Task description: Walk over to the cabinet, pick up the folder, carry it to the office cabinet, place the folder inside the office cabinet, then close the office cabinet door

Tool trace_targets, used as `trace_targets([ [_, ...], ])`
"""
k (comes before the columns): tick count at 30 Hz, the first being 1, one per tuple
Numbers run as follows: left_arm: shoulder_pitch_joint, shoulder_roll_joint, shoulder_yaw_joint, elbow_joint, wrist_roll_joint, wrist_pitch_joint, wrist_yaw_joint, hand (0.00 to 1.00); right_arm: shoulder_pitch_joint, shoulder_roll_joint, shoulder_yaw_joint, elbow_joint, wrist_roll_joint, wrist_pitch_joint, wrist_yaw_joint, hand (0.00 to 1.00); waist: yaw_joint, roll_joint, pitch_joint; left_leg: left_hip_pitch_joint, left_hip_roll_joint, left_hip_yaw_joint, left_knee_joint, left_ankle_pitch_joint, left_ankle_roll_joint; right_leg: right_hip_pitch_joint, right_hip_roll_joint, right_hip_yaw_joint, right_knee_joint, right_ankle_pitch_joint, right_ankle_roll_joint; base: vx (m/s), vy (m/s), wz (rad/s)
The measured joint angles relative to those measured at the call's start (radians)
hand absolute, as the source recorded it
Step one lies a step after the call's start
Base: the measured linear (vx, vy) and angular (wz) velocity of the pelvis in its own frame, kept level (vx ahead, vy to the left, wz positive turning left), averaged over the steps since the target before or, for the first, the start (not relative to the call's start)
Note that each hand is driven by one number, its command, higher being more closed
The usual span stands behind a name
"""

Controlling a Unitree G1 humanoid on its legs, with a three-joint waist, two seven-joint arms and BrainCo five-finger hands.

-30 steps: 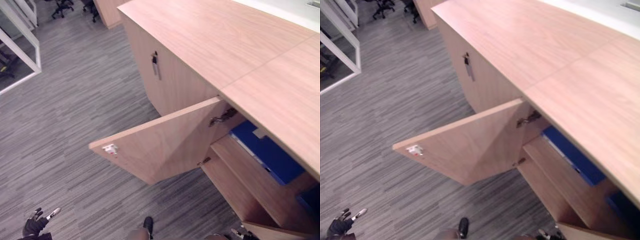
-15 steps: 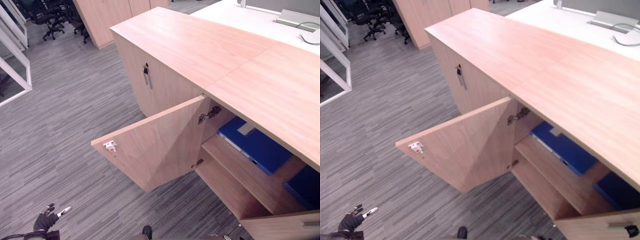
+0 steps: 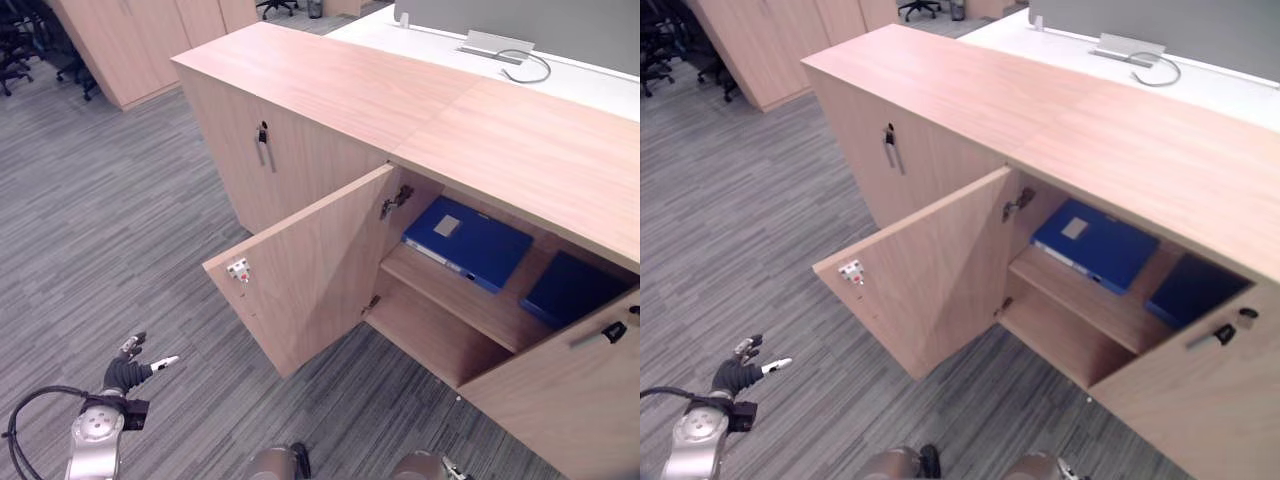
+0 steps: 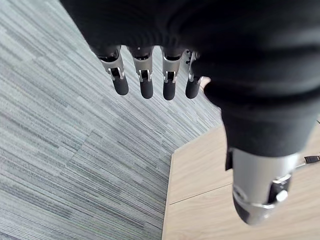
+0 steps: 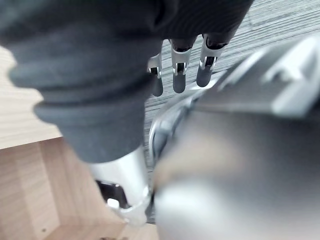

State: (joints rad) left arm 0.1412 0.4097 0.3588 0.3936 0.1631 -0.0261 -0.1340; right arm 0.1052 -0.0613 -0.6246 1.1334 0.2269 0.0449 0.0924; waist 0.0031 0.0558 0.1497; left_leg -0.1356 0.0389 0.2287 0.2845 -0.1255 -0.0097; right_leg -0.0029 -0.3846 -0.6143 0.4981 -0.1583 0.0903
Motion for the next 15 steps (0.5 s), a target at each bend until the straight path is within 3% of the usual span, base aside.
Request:
trace_targets([
  [2,-0.004,0.007,0.0,0.001,0.027,0.001,0.002,0.0,-0.003,-0.003,0.056,-0.009,-0.021,0.001,0.003,0.0,0.009,-0.011,-0.001,-0.031,-0.01,0.051,-0.039,0.059,0.017,0.028,0.07,0.014,-0.232,0.003,0.001,-0.06,-0.034,-0.61],
  [3,-0.013,0.004,-0.011,0.007,0.038,0.005,0.003,0.0,-0.008,-0.007,0.075,-0.011,-0.031,0.001,0.004,0.0,0.007,-0.009,-0.001,-0.035,0.0,0.066,-0.051,0.073,0.016,0.026,0.091,0.023,-0.276,0.034,0.026,-0.09,-0.055,-0.56],
  [7,-0.047,0.005,-0.047,0.007,0.046,0.006,0.004,0.0,0.0,0.003,0.08,-0.021,-0.054,0.001,0.004,0.0,-0.001,-0.048,-0.02,0.038,0.018,0.1,-0.116,0.109,-0.003,0.054,0.128,0.061,-0.331,0.05,0.01,-0.05,-0.074,-0.35],
  [11,-0.088,0.008,-0.076,0.011,0.069,0.008,0.005,0.0,0.008,0.0,0.079,-0.032,-0.054,0.0,0.004,0.0,-0.015,-0.051,-0.041,0.072,0.022,0.108,-0.207,0.164,-0.016,0.057,0.155,0.067,-0.374,0.062,-0.003,-0.01,-0.053,-0.09],
  [15,-0.183,0.057,-0.202,0.078,0.125,0.012,0.012,0.0,0.027,0.0,0.078,-0.031,-0.056,0.001,0.004,0.0,-0.023,-0.052,-0.051,0.107,0.028,0.116,-0.249,0.184,-0.03,0.078,0.177,0.071,-0.394,0.07,-0.006,0.02,-0.048,-0.06],
])
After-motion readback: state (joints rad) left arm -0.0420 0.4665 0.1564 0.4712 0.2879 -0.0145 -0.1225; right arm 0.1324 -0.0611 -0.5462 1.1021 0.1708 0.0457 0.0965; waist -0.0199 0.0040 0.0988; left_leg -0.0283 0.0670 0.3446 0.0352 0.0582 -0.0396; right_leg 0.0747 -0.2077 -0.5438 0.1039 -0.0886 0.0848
